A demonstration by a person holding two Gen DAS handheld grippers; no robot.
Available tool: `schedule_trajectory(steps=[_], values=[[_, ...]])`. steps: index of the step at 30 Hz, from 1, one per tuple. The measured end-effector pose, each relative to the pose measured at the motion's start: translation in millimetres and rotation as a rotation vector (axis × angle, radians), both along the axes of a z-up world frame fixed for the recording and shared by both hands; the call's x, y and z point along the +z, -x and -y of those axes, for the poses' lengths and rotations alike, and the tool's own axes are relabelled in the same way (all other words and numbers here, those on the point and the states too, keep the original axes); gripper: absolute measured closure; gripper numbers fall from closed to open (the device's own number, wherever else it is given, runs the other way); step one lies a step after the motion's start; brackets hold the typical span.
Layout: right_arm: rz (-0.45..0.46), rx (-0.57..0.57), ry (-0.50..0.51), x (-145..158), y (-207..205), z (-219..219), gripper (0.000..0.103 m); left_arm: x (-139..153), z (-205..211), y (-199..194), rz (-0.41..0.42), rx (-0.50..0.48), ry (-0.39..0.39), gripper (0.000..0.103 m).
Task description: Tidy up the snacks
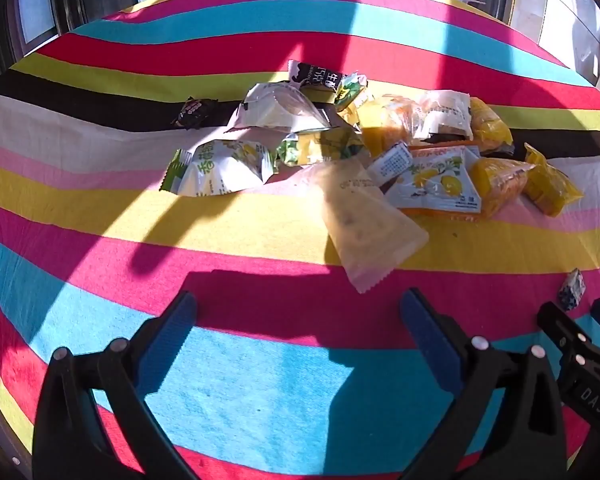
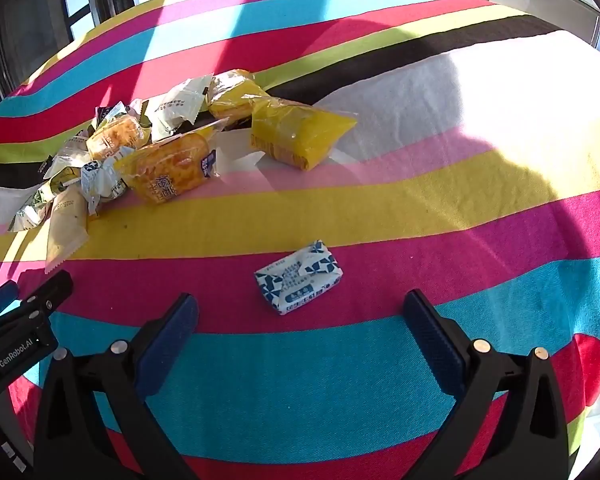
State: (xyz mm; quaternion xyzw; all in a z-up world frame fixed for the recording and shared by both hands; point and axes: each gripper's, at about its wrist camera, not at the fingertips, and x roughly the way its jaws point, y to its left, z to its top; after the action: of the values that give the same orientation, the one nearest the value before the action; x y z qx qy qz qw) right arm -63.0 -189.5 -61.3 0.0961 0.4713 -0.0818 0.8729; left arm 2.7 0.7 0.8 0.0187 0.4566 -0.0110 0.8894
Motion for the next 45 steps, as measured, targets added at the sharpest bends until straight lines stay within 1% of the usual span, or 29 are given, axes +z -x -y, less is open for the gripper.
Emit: schedule_trajectory(steps=[45], values=[[-0.004,0.0,-0.006,-0.4,-1.3,1.5,0.004,-1.9,3.1,2.3,0.0,0.001,0.0,0.001]])
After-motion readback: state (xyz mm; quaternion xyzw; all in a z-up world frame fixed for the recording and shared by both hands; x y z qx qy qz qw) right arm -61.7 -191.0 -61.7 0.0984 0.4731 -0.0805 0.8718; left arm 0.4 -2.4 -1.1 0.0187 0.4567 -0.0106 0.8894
